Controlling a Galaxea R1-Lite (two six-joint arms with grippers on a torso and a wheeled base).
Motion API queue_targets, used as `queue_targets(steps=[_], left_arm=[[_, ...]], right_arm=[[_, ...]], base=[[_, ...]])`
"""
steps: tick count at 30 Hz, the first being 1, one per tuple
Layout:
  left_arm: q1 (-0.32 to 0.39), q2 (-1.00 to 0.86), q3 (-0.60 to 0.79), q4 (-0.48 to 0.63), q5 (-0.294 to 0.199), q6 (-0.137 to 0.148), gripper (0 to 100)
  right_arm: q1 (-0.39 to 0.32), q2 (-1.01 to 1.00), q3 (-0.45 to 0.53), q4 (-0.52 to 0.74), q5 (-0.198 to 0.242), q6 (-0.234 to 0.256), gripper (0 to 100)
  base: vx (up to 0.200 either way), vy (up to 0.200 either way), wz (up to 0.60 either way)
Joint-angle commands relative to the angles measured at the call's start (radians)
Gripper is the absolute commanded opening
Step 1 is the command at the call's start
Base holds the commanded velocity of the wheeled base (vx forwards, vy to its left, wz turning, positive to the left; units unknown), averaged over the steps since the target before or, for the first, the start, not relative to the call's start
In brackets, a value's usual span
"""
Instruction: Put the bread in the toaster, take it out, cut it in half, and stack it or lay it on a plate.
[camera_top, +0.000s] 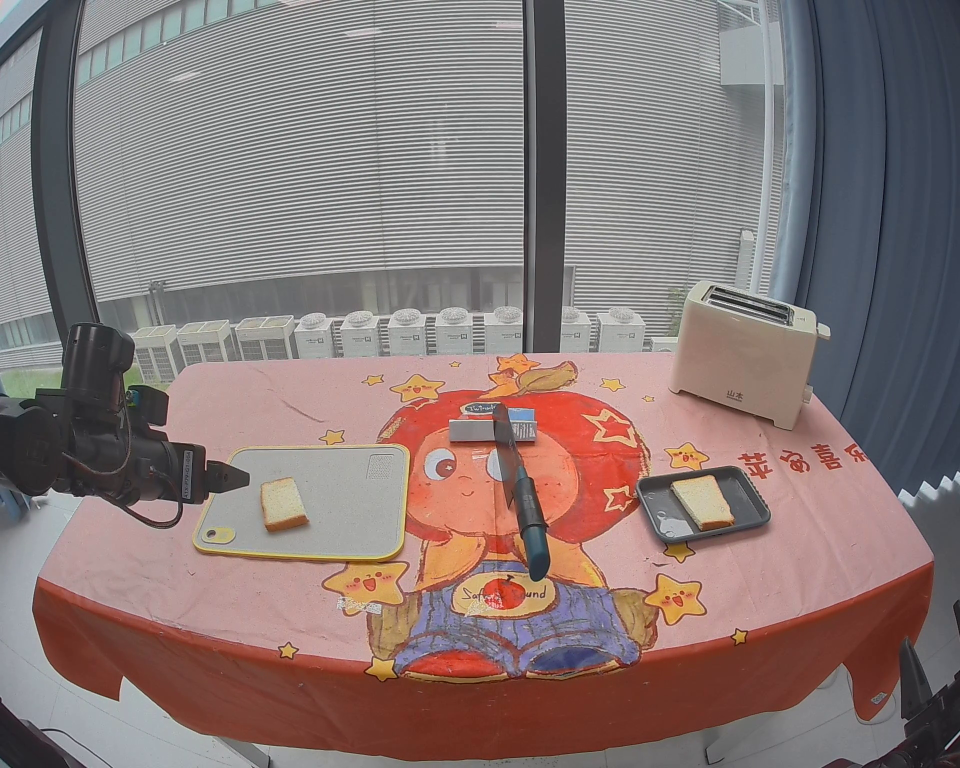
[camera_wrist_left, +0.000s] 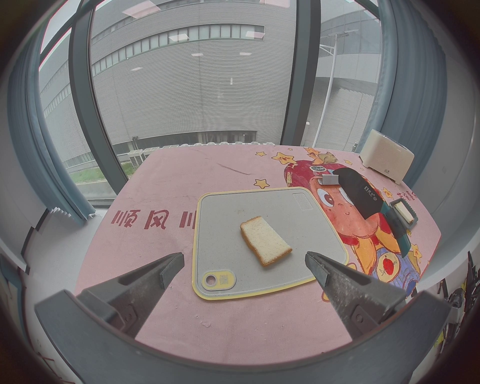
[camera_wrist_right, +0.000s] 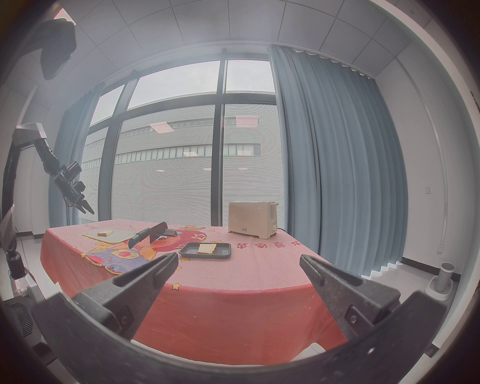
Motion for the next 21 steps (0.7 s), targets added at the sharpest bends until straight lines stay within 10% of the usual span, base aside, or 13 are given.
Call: queue_targets(steps=[1,21], left_arm=[[0.002,0.036,-0.011,0.000,0.000,0.000,100],[0.002,0.146,-0.086,-0.003,0.004,0.000,100]], right_arm=[[0.000,-0.015,0.018,0.000,0.000,0.000,100],[0.000,-0.015,0.018,0.000,0.000,0.000,100]], base=[[0.000,0.000,0.00],[0.000,0.000,0.00]])
